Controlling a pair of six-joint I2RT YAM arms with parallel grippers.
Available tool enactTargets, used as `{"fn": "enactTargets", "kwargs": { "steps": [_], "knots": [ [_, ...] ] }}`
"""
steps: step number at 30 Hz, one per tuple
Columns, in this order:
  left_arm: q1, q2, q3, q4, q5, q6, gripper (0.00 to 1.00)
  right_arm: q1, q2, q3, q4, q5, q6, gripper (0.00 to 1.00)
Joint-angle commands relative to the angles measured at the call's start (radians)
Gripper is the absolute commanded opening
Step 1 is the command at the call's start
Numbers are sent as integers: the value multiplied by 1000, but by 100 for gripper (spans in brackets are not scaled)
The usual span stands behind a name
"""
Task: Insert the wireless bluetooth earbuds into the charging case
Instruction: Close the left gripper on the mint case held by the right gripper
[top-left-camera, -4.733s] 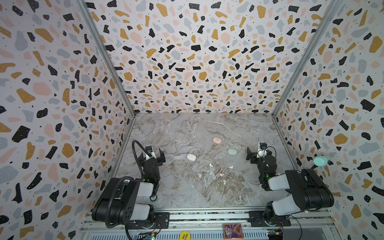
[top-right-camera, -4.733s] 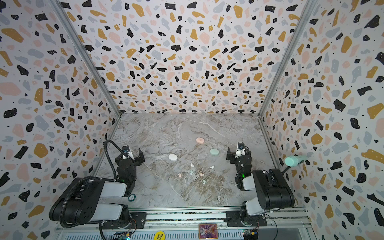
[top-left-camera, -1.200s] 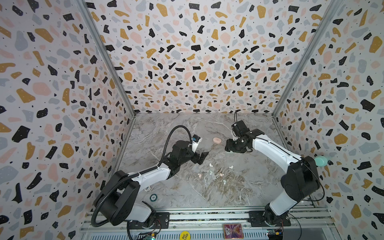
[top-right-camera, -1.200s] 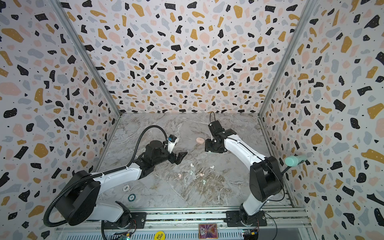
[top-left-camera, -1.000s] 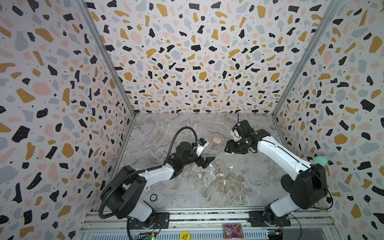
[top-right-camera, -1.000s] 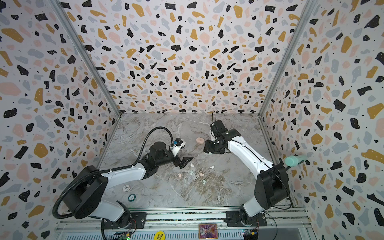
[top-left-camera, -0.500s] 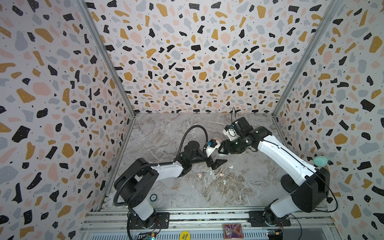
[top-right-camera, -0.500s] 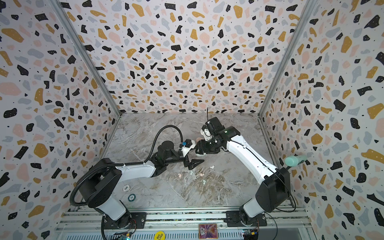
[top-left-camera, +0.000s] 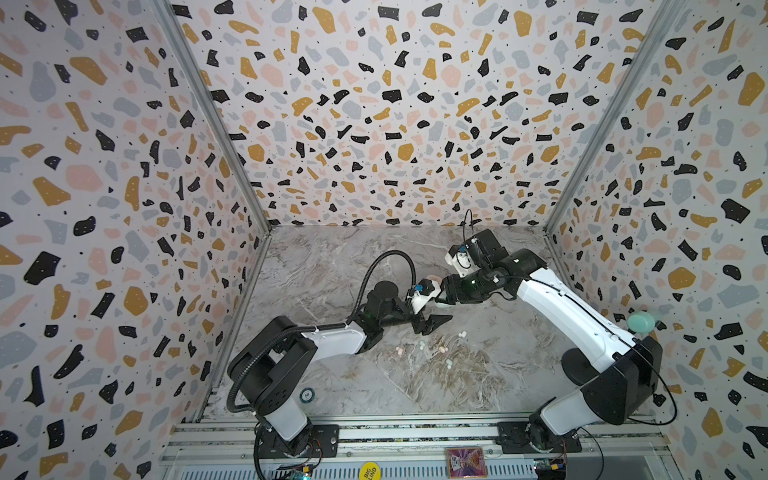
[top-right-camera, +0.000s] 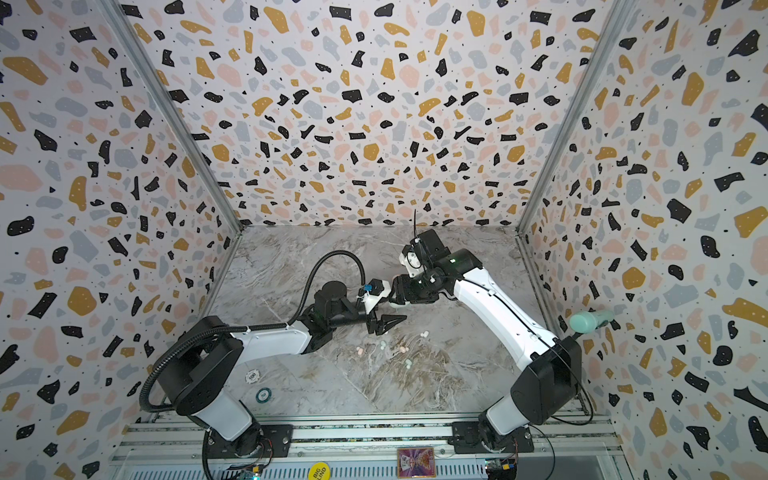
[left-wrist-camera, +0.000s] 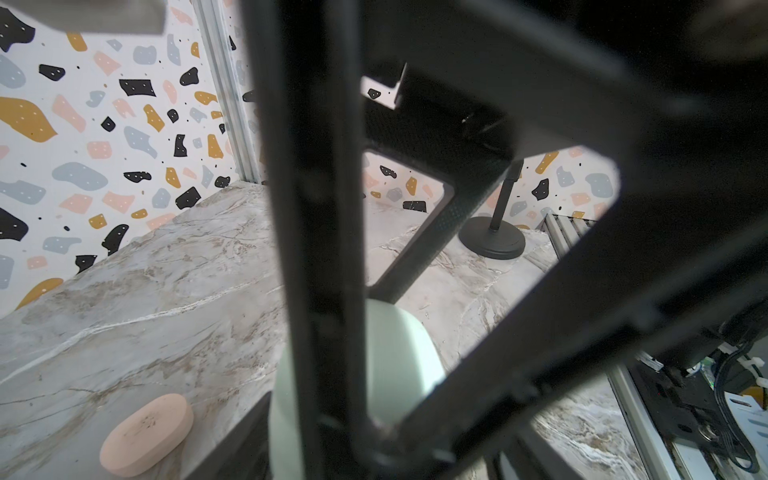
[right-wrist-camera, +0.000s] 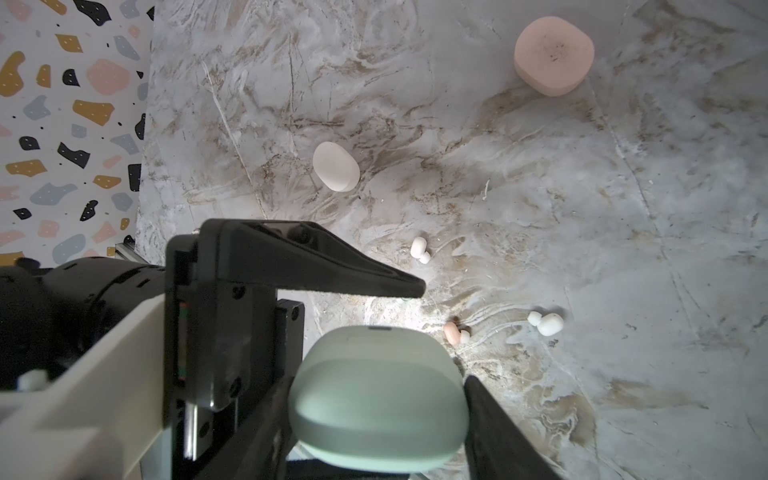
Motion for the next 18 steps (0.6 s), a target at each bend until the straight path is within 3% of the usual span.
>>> {"fn": "enactTargets", "kwargs": {
  "steps": [1,18],
  "knots": [
    [-2,-38,-14,58,-14,17,74,4,-2,31,-27,-8,10,50],
    [-3,-51,-35,99,-32,9,61,12,-12,15,-7,-35,23,50]
  ]
}}
